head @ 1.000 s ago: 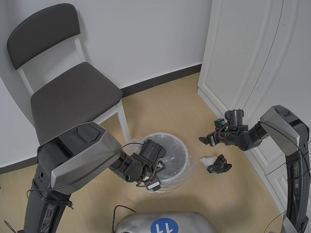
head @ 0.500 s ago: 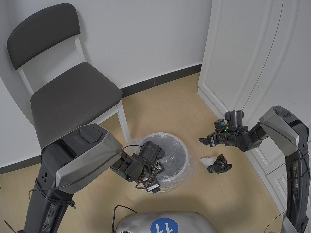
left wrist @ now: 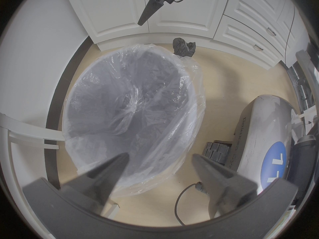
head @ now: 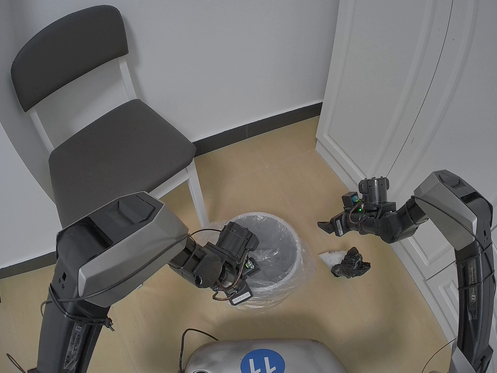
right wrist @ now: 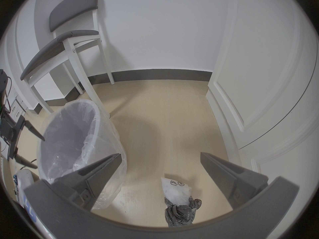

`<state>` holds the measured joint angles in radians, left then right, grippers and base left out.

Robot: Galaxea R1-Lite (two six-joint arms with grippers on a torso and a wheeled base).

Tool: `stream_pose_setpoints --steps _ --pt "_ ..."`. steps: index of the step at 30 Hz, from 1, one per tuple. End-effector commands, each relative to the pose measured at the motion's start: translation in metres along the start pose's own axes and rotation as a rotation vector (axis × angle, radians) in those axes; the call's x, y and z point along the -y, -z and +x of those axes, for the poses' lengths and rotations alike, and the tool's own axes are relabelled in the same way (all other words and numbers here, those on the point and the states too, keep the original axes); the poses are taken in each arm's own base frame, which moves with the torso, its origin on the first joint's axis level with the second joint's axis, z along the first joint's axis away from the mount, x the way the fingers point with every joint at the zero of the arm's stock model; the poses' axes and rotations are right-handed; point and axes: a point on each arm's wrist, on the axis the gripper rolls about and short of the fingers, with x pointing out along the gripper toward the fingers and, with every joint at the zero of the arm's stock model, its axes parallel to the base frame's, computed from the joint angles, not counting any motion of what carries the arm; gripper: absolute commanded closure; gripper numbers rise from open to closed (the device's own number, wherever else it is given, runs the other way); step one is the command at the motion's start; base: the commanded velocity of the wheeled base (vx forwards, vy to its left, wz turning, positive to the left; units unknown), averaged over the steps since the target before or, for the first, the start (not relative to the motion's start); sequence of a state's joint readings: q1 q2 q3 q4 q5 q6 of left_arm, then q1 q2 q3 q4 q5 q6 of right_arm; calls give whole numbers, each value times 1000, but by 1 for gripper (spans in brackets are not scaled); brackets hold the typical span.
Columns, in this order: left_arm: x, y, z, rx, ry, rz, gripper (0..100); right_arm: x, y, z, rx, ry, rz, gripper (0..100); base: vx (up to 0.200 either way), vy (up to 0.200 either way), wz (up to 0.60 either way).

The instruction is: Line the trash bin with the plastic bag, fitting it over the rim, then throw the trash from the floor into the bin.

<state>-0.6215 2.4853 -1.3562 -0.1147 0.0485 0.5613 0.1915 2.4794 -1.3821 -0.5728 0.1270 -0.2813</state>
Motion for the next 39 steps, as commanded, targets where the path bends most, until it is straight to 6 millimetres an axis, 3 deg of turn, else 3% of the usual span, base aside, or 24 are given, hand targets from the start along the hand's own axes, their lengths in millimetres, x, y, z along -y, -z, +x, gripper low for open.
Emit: stream_pose_setpoints --steps 1,12,30,34,39 --pt "-1 -1 -1 4 -3 0 100 0 1 1 -2 0 0 0 0 0 0" --pt "2 3 -11 -7 3 2 100 2 1 0 -1 3 1 0 0 0 0" --pt "22 28 6 -30 23 10 100 2 3 1 -5 2 -14 0 0 0 0" --pt "22 28 8 -30 23 10 100 2 2 1 -4 2 -14 0 0 0 0" --pt "10 7 25 33 -16 6 100 1 3 1 -7 3 -16 0 0 0 0"
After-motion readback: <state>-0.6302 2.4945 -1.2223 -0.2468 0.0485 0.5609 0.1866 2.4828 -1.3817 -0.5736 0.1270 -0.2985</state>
